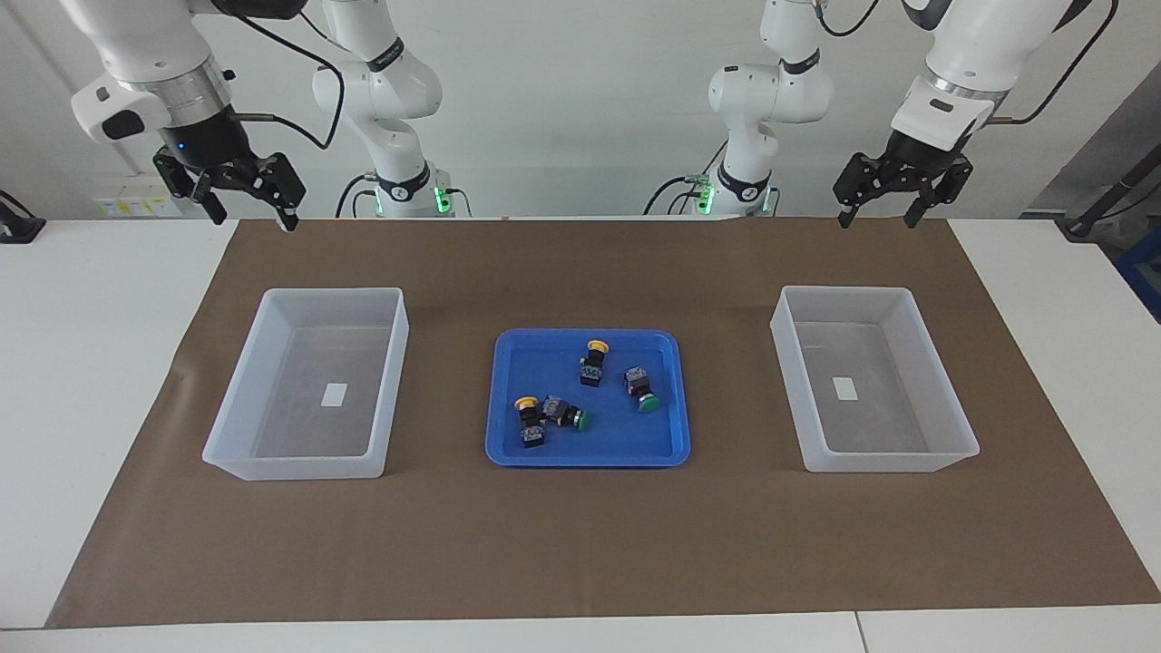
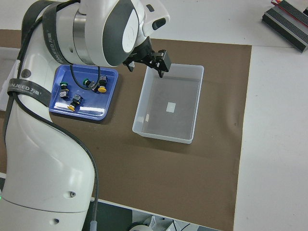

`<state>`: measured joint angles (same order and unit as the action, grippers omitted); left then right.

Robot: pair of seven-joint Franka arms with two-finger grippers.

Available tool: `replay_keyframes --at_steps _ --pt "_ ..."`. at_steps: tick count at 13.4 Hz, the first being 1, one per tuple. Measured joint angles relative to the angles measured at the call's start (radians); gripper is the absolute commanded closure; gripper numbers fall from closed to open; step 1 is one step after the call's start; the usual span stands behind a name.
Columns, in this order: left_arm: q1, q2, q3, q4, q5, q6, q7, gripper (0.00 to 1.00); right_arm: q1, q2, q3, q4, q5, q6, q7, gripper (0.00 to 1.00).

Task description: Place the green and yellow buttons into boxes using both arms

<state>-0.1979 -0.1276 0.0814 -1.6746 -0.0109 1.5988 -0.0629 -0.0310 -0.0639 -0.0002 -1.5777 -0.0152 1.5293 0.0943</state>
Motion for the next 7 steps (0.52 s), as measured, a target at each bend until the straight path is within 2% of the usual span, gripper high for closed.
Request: replay_keyframes --at_steps 7 --pt "0.000 0.000 0.000 0.000 0.000 0.000 0.000 0.00 0.002 -0.007 0.015 -0.031 -0.002 0.036 0.000 0.00"
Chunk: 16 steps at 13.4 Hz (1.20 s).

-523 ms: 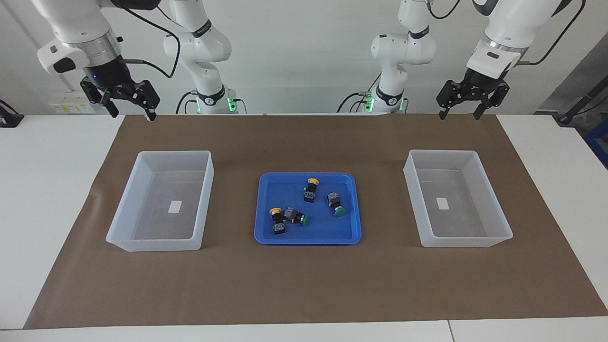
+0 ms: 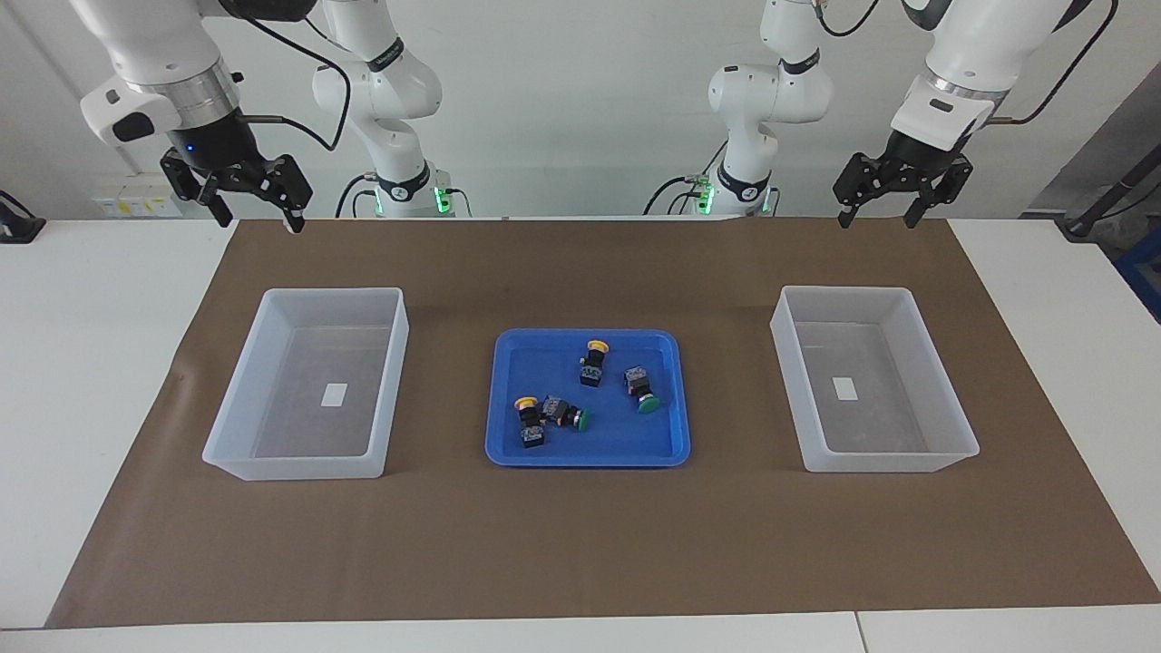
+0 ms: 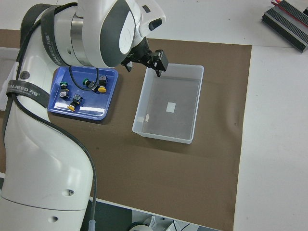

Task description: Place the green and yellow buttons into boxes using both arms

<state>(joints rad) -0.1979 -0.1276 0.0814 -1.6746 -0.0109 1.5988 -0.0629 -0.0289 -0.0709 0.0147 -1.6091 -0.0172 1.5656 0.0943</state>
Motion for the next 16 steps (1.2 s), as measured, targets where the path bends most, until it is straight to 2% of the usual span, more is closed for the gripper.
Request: replay_keyframes --at_steps 10,16 --pt "0.000 0.000 0.000 0.000 0.000 0.000 0.000 0.00 0.002 -0.013 0.011 -0.026 0.006 0.003 0.000 0.00" --pt "-0.003 0.000 -0.003 0.000 0.000 -0.001 0.000 0.00 0.062 -0.013 0.016 -0.040 0.016 0.054 -0.002 0.00"
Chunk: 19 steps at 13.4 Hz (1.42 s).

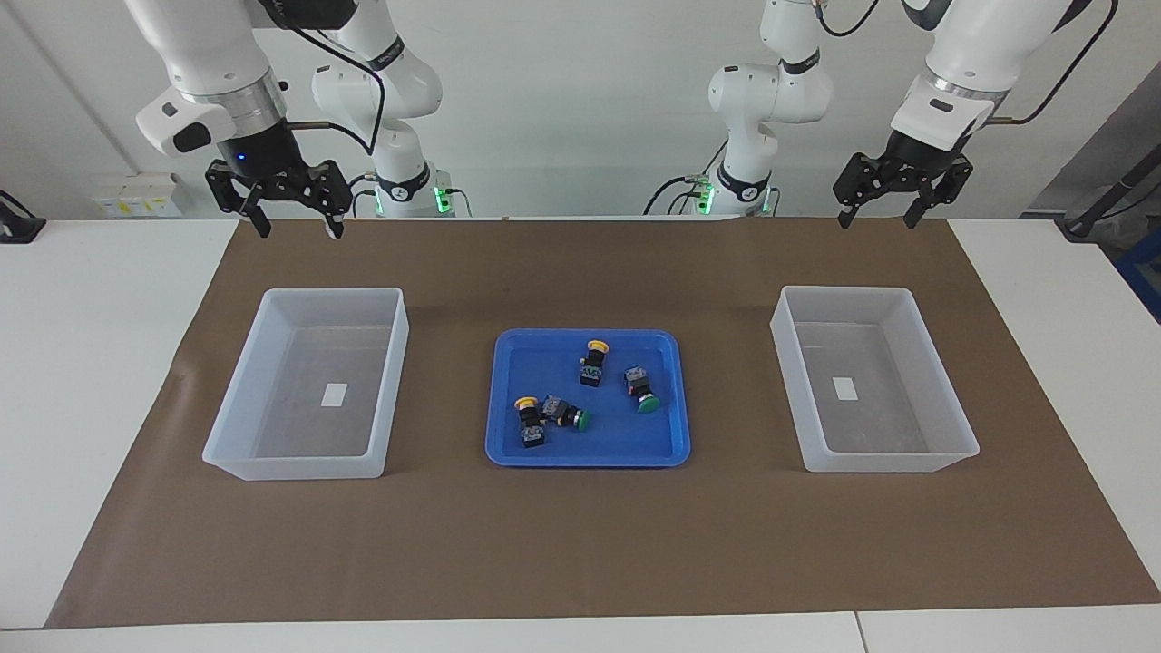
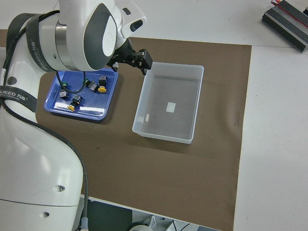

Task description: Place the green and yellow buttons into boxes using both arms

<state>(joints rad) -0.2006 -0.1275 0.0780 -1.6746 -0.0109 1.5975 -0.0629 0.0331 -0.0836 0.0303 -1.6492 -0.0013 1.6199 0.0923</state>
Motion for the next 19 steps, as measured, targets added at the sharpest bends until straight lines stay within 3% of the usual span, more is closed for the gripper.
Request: replay_keyframes --at_steps 7,14,19 --pt "-0.003 0.000 -0.005 -0.009 0.000 -0.003 0.005 0.00 0.107 0.068 0.002 -0.011 0.004 0.155 0.000 0.00" --pt "-0.006 0.017 -0.008 -0.049 -0.018 0.105 0.005 0.00 0.282 0.243 0.003 -0.020 0.007 0.422 0.009 0.00" --pt "-0.072 0.124 -0.013 -0.052 -0.042 0.221 -0.093 0.00 0.391 0.427 0.004 -0.028 0.007 0.682 0.015 0.00"
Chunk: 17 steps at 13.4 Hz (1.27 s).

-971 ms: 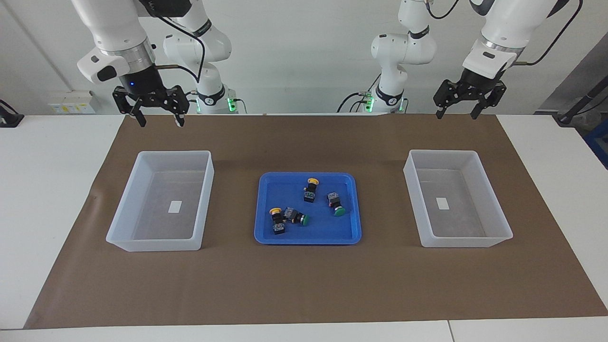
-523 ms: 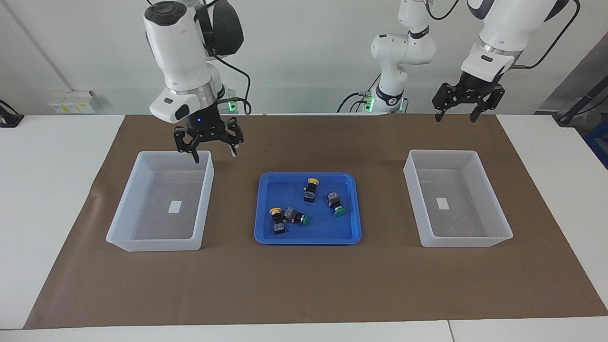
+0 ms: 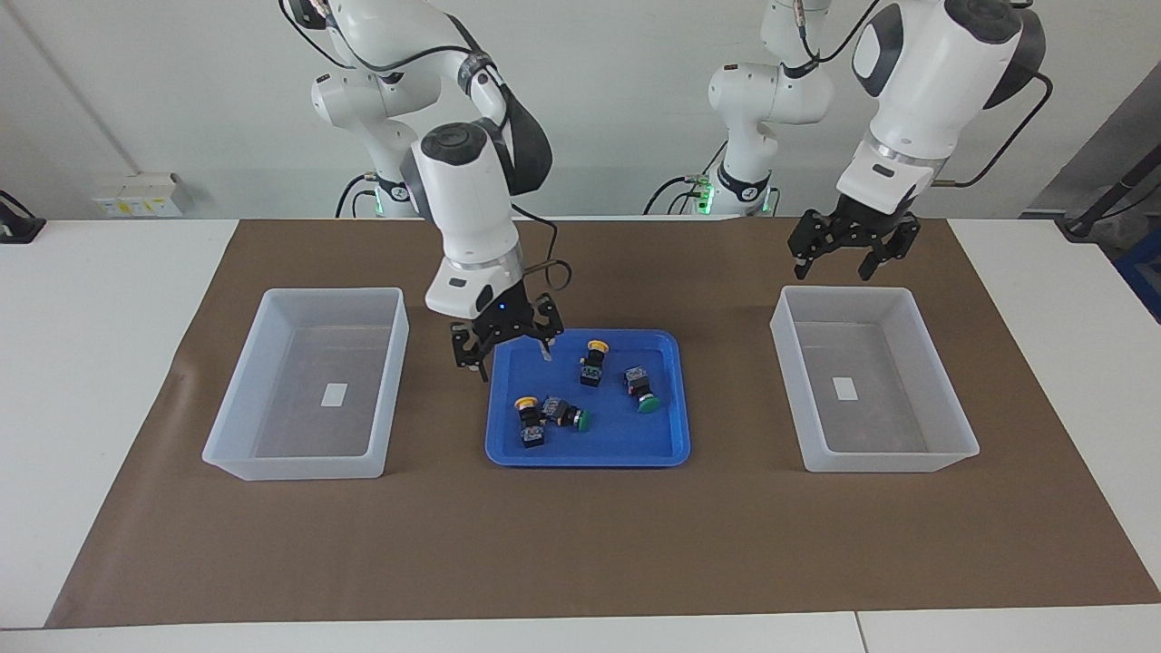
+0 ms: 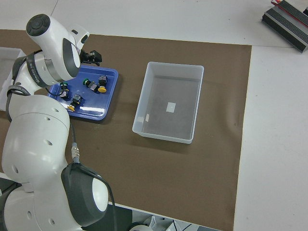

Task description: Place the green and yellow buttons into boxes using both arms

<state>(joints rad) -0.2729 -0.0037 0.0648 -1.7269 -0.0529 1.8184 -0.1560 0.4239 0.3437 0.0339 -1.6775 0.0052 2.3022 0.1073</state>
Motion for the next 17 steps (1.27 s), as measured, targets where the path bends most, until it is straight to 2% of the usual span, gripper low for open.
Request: replay_keyframes --at_steps 6,15,16,17 --pt "-0.002 0.049 0.004 0.001 -0.013 0.046 -0.027 0.00 0.069 0.176 0.000 0.000 -0.026 0.191 -0.021 0.02" --pt "0.002 0.066 0.009 0.001 -0.015 0.064 -0.033 0.00 0.081 0.206 0.000 -0.037 -0.070 0.216 -0.095 0.22" --pt "0.002 0.066 0.009 0.001 -0.015 0.065 -0.033 0.00 0.084 0.207 0.000 -0.044 -0.070 0.225 -0.096 0.38" --pt "0.002 0.066 0.009 0.001 -0.015 0.065 -0.033 0.00 0.085 0.207 0.000 -0.050 -0.071 0.236 -0.098 0.65"
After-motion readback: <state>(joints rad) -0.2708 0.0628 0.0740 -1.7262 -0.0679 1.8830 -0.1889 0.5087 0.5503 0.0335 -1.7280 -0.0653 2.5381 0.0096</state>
